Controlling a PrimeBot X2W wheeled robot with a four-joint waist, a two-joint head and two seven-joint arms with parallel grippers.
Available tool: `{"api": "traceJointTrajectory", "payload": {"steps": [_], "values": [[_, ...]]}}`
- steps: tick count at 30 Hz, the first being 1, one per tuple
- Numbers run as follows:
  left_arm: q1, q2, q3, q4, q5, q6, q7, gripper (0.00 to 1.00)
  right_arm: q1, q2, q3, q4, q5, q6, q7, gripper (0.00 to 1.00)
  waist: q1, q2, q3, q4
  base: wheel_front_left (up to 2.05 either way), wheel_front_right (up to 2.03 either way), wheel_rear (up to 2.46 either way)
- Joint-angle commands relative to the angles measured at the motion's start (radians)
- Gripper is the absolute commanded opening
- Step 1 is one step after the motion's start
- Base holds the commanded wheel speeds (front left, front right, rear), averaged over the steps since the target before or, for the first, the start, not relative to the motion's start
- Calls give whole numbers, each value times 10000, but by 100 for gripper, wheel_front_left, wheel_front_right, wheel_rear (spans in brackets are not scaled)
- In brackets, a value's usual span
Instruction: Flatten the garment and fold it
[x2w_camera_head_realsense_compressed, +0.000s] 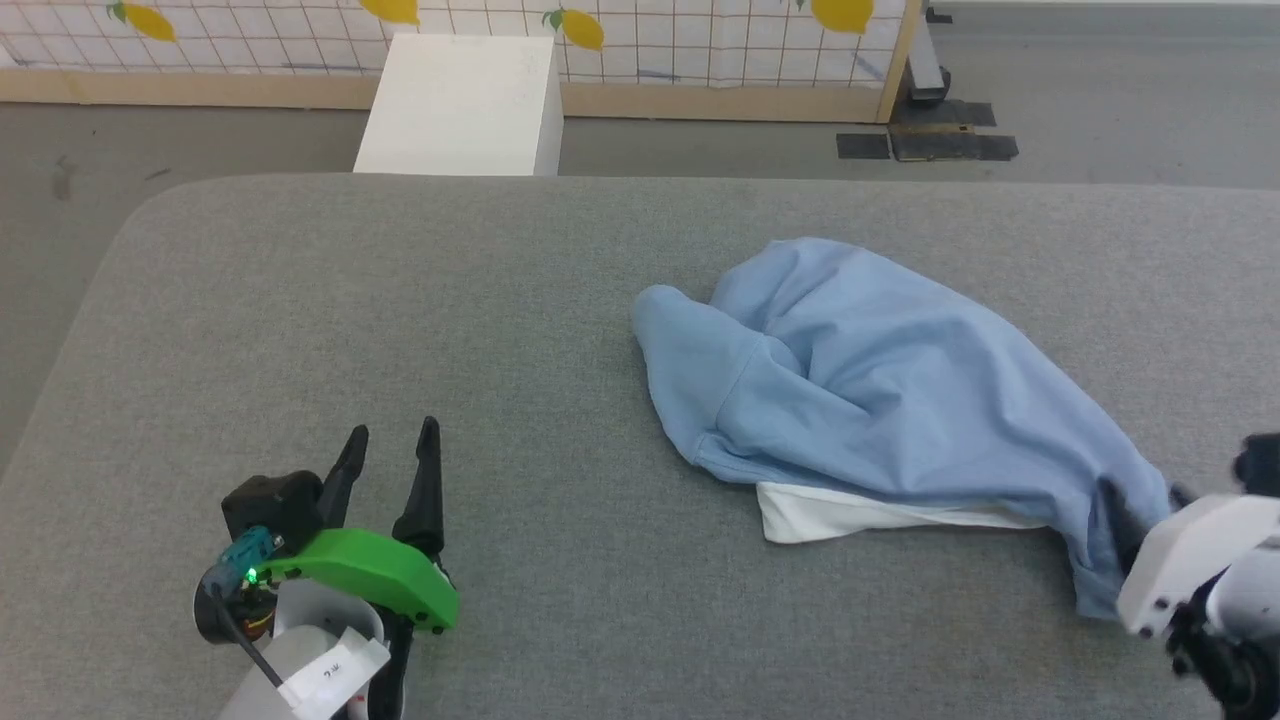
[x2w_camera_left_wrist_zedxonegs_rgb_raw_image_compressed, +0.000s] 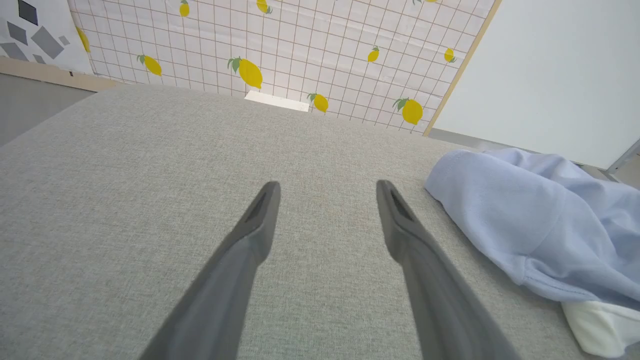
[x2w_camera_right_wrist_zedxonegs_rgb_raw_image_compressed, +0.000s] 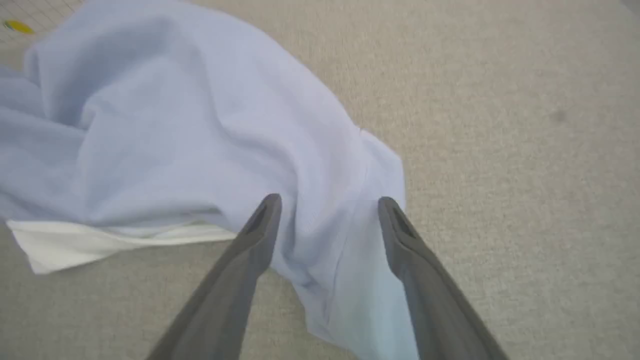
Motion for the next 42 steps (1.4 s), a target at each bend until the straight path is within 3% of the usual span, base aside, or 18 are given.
{"api": "traceJointTrajectory", "payload": {"steps": [1, 9, 16, 20, 26, 29, 30, 34, 37, 42], "values": [[101, 72, 5, -29, -107, 50, 17, 100, -266, 72, -106, -267, 113, 35, -607, 100, 0, -1, -55, -20, 0, 0, 0], [236, 86, 35, -116, -168, 131, -10, 100, -131, 440, -579, -853, 416, 35, -3492, 100, 0, -1, -244, -112, 0, 0, 0], [68, -48, 8, -175, -163, 128, -42, 100, 100, 557, -556, -786, 460, 35, -4143, 100, 0, -1, -267, -257, 0, 0, 0], [-810, -199, -364, -27, -6, -40, 393, 100, 47, 573, -537, -787, 474, 35, -4146, 100, 0, -1, -84, -343, 0, 0, 0], [-3110, -757, -1365, 925, 265, -523, 2103, 100, -196, 579, -404, -823, 568, 35, -4093, 100, 0, -1, 433, -616, 0, 0, 0], [-4189, -1084, -1886, 1887, 249, -608, 3760, 100, -332, 580, -299, -763, 612, 35, -4113, 100, 0, -1, 715, -877, 0, 0, 0], [-4806, -1192, -2248, 2500, 340, -605, 4904, 100, -385, 580, -272, -709, 646, 35, -4148, 100, 0, -1, 891, -1038, 0, 0, 0], [-5747, -1335, -2767, 3545, 406, -613, 6920, 100, -461, 581, -272, -557, 695, 35, -4257, 100, 0, -1, 1237, -1365, 0, 0, 0], [-6244, -1318, -3112, 4143, 536, -665, 8019, 100, -509, 581, -288, -442, 737, 35, -4357, 100, 0, -1, 1484, -1574, 0, 0, 0], [-6721, -1307, -3456, 4733, 674, -818, 8867, 100, -638, 581, -267, -311, 758, 35, -4503, 100, 0, -1, 1864, -1814, 0, 0, 0]]}}
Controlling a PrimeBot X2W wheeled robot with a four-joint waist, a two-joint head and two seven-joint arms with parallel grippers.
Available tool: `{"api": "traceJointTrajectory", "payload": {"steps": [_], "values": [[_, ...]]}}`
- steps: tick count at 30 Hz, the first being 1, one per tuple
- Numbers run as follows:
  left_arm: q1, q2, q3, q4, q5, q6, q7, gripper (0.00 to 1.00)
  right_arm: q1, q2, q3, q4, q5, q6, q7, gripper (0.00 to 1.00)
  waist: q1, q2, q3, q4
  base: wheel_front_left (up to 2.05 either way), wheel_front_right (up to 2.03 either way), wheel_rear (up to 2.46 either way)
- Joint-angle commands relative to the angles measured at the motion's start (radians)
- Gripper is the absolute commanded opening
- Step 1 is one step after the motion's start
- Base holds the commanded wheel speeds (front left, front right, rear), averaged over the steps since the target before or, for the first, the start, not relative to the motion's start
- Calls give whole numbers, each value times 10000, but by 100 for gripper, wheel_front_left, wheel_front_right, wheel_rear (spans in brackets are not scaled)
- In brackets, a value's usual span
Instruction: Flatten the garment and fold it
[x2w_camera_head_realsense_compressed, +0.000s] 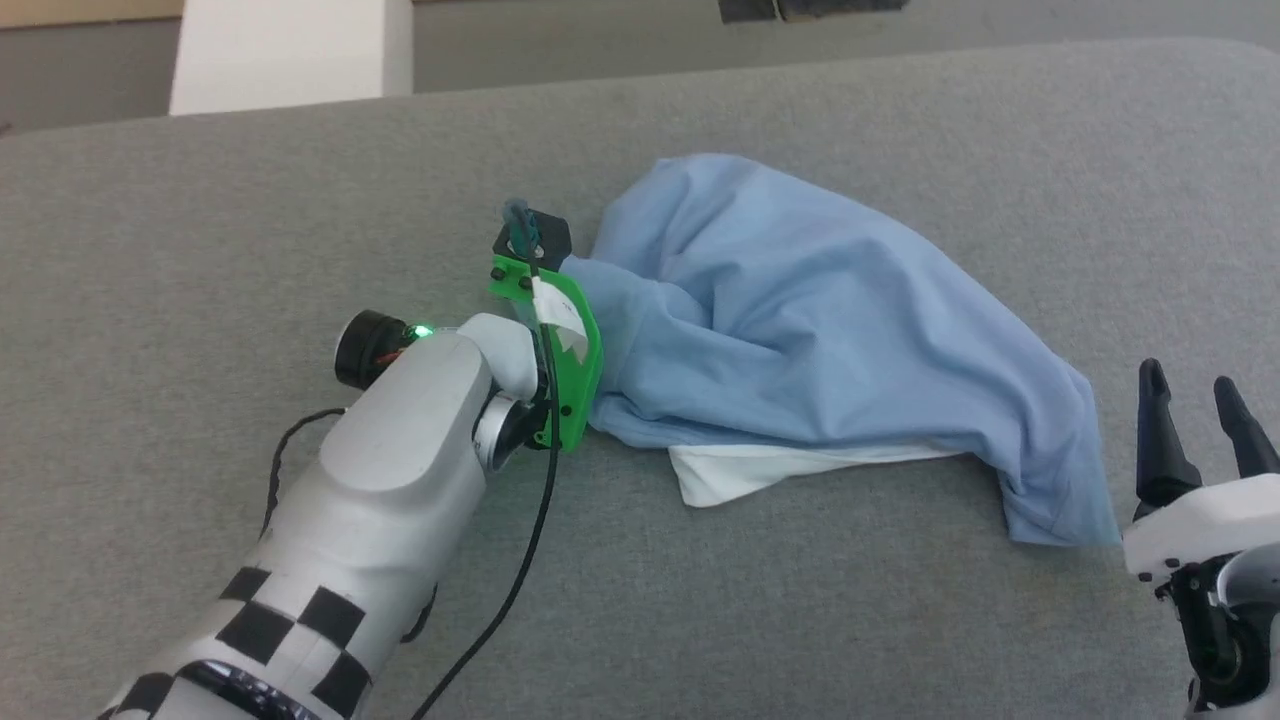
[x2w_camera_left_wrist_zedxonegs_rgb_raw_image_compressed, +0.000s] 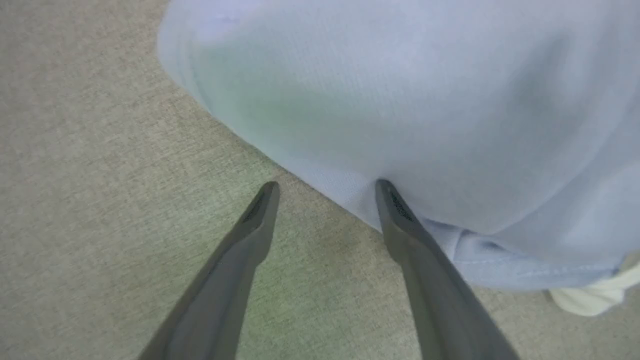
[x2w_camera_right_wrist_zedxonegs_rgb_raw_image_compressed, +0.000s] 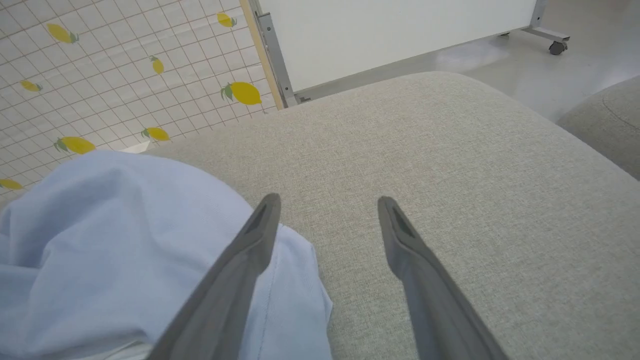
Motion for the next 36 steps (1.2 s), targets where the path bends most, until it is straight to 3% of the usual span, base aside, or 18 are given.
{"api": "traceJointTrajectory", "payload": {"steps": [1, 6, 7, 8, 9, 10, 17, 25, 32, 36], "values": [[-216, -19, -116, 215, 210, -64, 194, 100, -239, 6, 32, 58, 92, 35, -96, 100, -1, -1, 397, -329, 0, 0, 0], [-255, -114, -419, 689, 243, -278, 650, 100, -350, 6, 153, 211, 160, 35, -200, 100, -1, -1, 582, -408, 0, 0, 0], [-233, -162, -442, 751, 205, -328, 671, 84, -362, 6, 167, 246, 165, 35, -228, 100, -1, -1, 612, -402, 0, 0, 0], [-220, -194, -462, 791, 182, -372, 667, 36, -373, 6, 177, 276, 167, 35, -247, 100, -1, -1, 635, -394, 0, 0, 0], [-203, -226, -493, 850, 163, -420, 661, 5, -386, 6, 194, 321, 174, 35, -262, 100, -1, -1, 653, -379, 0, 0, 0], [-183, -249, -509, 907, 135, -455, 677, 0, -396, 6, 208, 357, 177, 35, -275, 100, -1, -1, 660, -367, 0, 0, 0], [-149, -422, -288, 1005, -316, -697, 345, 0, -436, 6, 172, 580, 104, 35, -386, 100, -1, -1, 531, -57, 0, 0, 0], [-3, -291, 848, 170, -1221, -706, -1218, 0, -269, 6, 34, 773, -107, 35, -356, 100, -1, -1, -196, 734, 0, 0, 0], [585, 378, 1973, -1296, -1826, -233, -2315, 0, 0, 7, -128, 709, -312, 35, -116, 100, -1, -1, -863, 1598, 0, 0, 0], [1489, 1055, 2683, -2268, -2165, 433, -2478, 0, 112, 7, -77, 671, -307, 35, 2, 100, -1, -1, -1117, 1949, 0, 0, 0]]}}
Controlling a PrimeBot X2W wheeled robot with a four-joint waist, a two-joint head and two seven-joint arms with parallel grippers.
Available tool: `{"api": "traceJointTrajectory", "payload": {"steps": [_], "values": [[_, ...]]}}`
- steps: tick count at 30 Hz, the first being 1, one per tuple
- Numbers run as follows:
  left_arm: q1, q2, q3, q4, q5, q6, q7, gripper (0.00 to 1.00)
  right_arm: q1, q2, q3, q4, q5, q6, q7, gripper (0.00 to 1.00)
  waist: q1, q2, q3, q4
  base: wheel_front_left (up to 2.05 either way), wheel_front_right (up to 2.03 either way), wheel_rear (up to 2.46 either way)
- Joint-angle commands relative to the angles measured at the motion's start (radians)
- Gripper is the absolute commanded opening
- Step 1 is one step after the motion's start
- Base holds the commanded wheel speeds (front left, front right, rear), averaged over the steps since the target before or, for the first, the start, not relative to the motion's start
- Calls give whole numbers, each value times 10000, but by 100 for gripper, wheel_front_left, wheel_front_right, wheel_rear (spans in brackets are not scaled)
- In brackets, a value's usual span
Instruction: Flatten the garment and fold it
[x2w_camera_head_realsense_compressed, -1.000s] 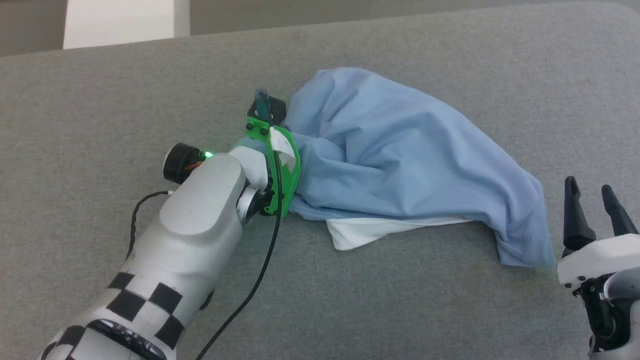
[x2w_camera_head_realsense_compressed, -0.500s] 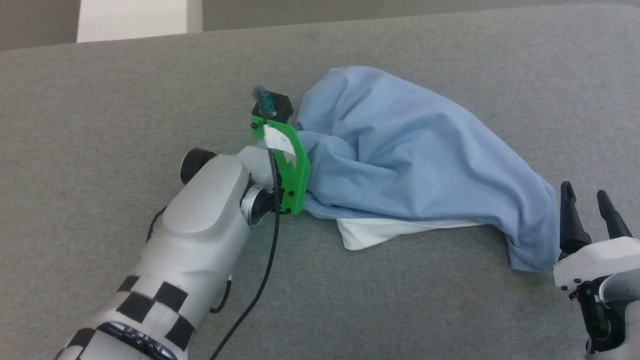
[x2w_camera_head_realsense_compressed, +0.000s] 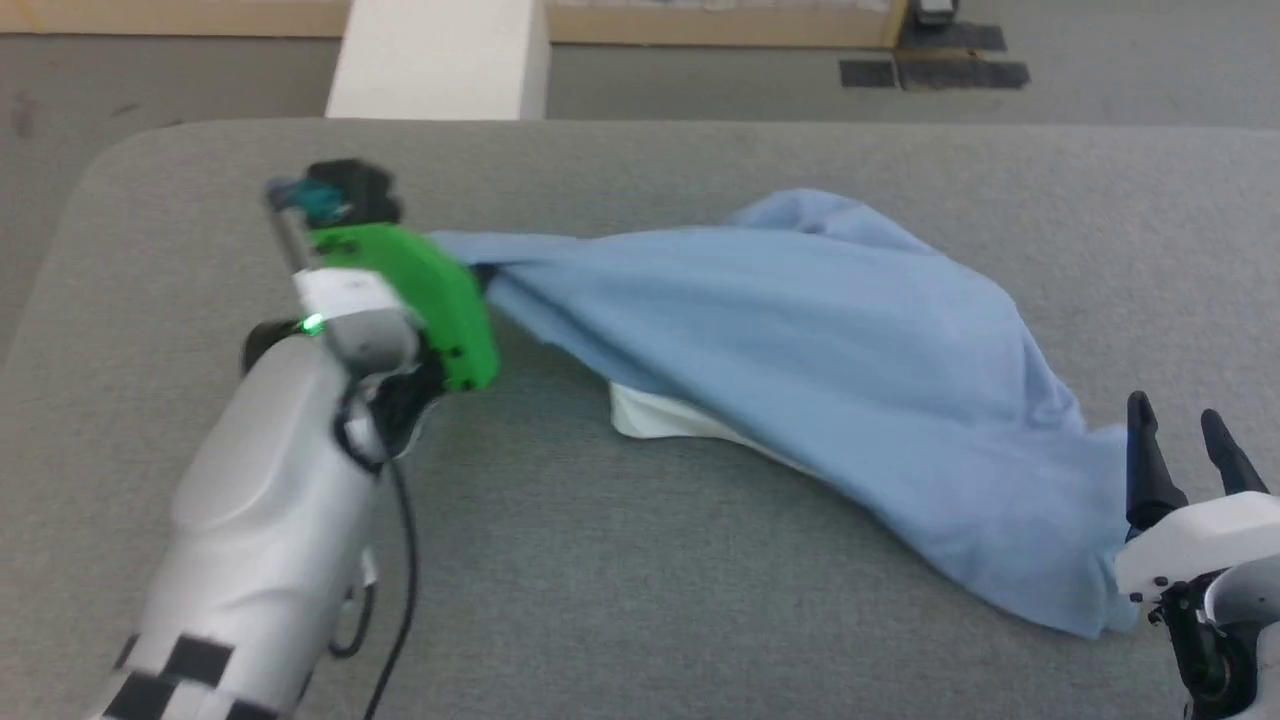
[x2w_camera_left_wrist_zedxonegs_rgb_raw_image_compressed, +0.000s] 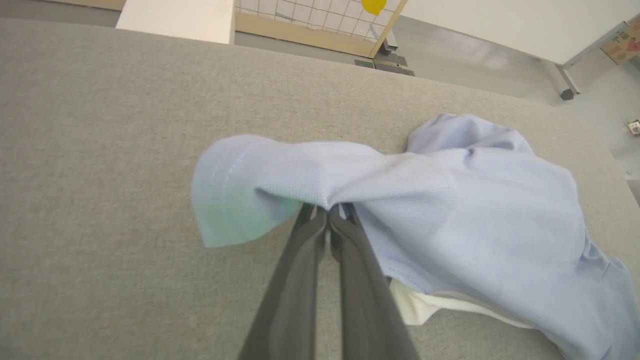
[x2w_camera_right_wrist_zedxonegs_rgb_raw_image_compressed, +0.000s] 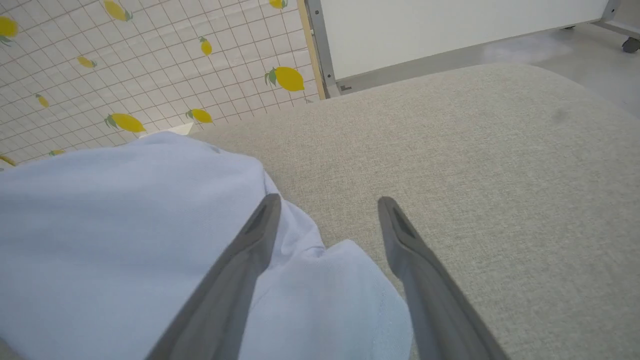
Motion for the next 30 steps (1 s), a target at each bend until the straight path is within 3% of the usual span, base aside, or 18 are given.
{"api": "traceJointTrajectory", "payload": {"steps": [1, 6, 9, 12, 17, 18, 19, 20, 25, 30], "values": [[514, 299, 239, -234, -132, 276, -64, 0, 104, 5, 32, -52, -32, 35, 34, 100, -1, -1, -492, 536, 0, 0, 0], [2496, 916, 1286, -1122, -828, 1332, -126, 0, 163, 5, 118, -72, 6, 35, 107, 100, -1, -1, -576, 653, 0, 0, 0], [3735, 977, 1729, -1439, -1287, 1750, -106, 0, 186, 5, 148, -95, 11, 35, 138, 100, -1, -1, -563, 638, 0, 0, 0], [4853, 833, 1934, -1540, -1728, 1971, 29, 0, 209, 5, 145, -125, -1, 35, 161, 100, -1, -1, -509, 588, 0, 0, 0], [5839, 477, 2106, -1634, -2357, 1904, 183, 0, 238, 5, 171, -65, 32, 35, 165, 100, -1, -1, -522, 487, 0, 0, 0], [5848, 494, 2204, -1724, -2386, 1865, 57, 13, 244, 5, 169, -48, 34, 35, 160, 100, -1, -1, -547, 484, 0, 0, 0], [5844, 543, 2304, -1843, -2388, 1817, -92, 64, 256, 5, 165, -21, 36, 35, 153, 100, -1, -1, -593, 482, 0, 0, 0], [5826, 616, 2388, -1961, -2349, 1776, -250, 100, 269, 5, 165, 4, 35, 35, 145, 100, -1, -1, -640, 477, 0, 0, 0], [5853, 884, 3148, -3154, -2187, 1497, -1627, 100, 388, 5, 210, 137, 76, 35, 87, 100, -1, -1, -950, 424, 0, 0, 0], [6344, 1318, 3553, -4207, -1151, 1427, -3426, 100, 538, 5, 227, 188, 128, 35, 56, 100, -1, -1, -1141, 383, 0, 0, 0]]}}
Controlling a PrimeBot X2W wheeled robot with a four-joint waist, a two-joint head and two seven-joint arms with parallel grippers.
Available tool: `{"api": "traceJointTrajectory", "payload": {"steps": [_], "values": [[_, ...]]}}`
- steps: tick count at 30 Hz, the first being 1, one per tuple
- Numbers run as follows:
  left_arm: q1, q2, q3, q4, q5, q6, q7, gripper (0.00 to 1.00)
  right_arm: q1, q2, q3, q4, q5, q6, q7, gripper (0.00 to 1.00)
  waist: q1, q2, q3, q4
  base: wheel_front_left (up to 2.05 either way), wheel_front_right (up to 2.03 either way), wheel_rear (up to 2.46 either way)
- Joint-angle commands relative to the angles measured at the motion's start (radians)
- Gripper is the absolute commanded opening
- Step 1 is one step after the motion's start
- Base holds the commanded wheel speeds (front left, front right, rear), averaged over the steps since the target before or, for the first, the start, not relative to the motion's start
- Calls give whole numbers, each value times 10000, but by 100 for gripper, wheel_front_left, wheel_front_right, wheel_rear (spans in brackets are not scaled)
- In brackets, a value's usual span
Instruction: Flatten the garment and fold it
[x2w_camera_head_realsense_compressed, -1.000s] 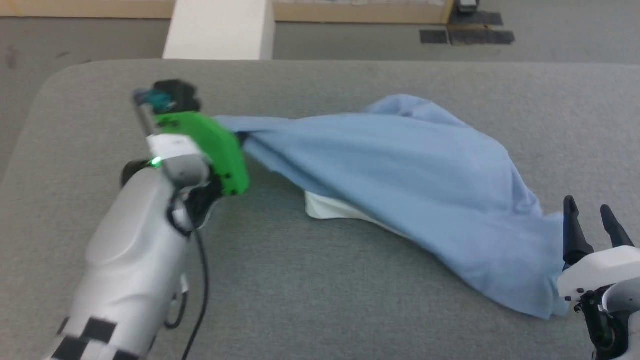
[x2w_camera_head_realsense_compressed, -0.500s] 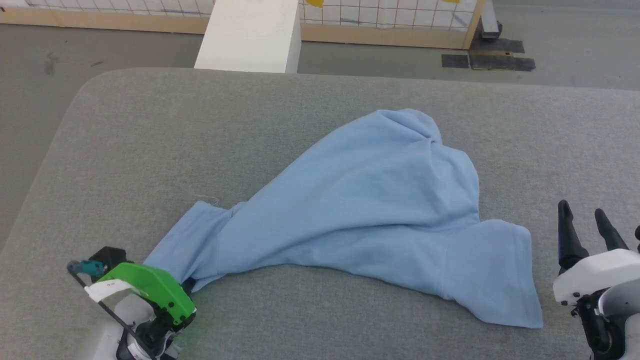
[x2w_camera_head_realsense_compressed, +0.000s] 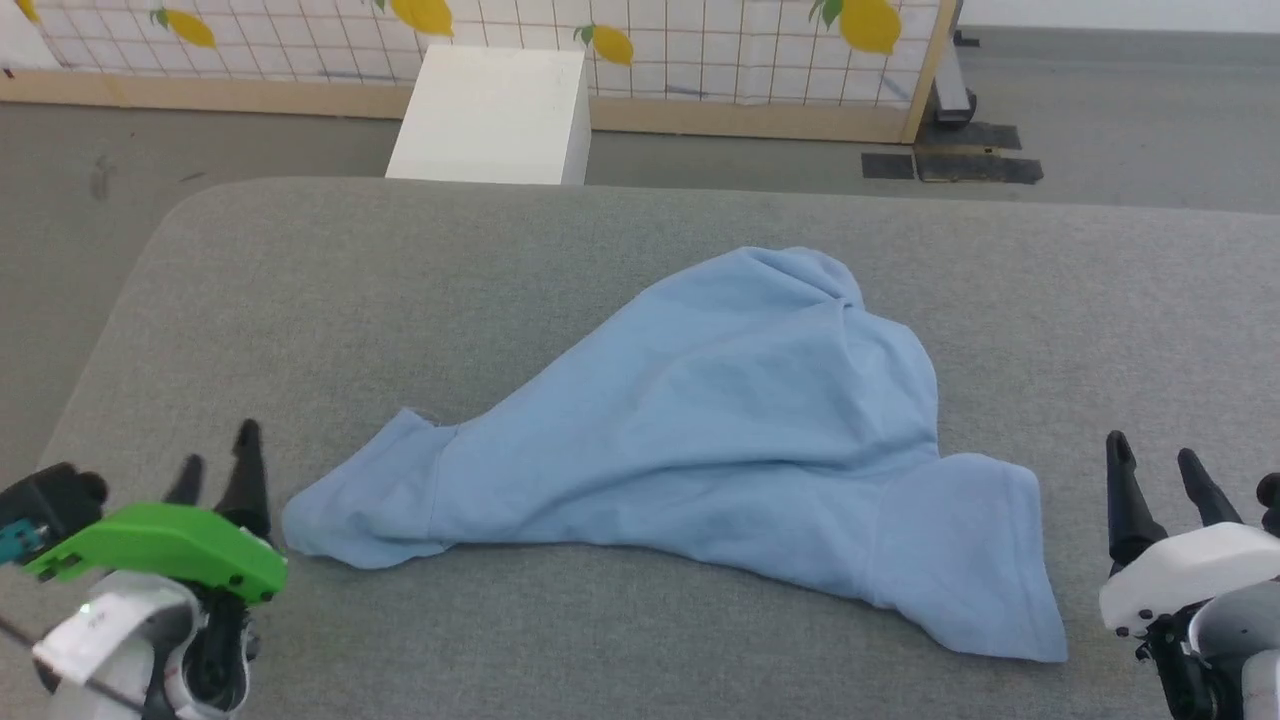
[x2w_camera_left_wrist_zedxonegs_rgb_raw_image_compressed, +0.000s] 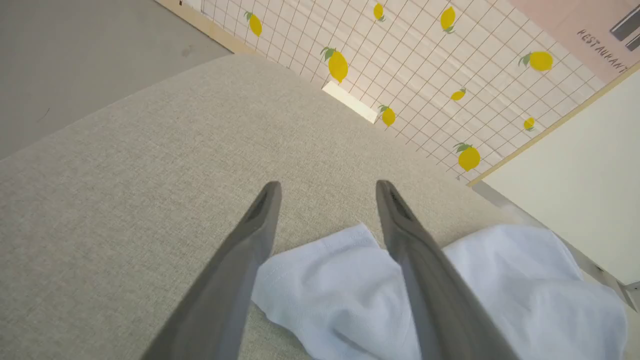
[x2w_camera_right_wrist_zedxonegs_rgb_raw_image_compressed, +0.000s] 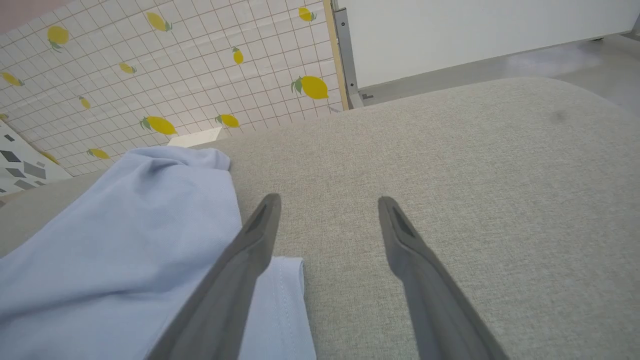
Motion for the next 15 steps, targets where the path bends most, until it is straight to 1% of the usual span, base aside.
{"api": "traceJointTrajectory", "payload": {"steps": [1, 3, 4, 5, 7, 11, 13, 15], "values": [[307, 62, 39, -161, 314, -138, -494, 100, 137, 5, 6, 5, 55, 35, -57, 100, 0, 0, -74, -33, 0, 0, 0], [513, 193, -75, -279, 1028, -196, -1356, 100, 182, 5, 4, -6, 60, 35, -61, 100, 0, 0, -78, -49, 0, 0, 0], [594, 111, -103, -302, 1193, -229, -1730, 100, 201, 5, -3, -12, 59, 35, -62, 100, 0, 0, -78, -50, 0, 0, 0], [699, 131, -201, -274, 1607, -206, -2225, 100, 227, 5, -8, -18, 57, 35, -59, 100, 0, 0, -81, -53, 0, 0, 0], [855, -61, -332, -196, 2004, -221, -2818, 100, 272, 5, -15, -38, 47, 35, -24, 100, 0, 0, -68, -57, 0, 0, 0], [980, -394, -419, -91, 2756, -268, -3230, 100, 220, 5, 85, -214, -55, 35, 226, 100, 0, 0, 47, -52, 0, 0, 0], [961, -578, -369, -88, 3013, -360, -3278, 100, 32, 5, 223, -363, -197, 35, 530, 100, 0, 0, 191, -40, 0, 0, 0], [893, -792, -251, -173, 3258, -437, -3294, 100, -267, -29, 481, -488, -304, 35, 1077, 100, 0, 0, 332, -6, 0, 0, 0]]}}
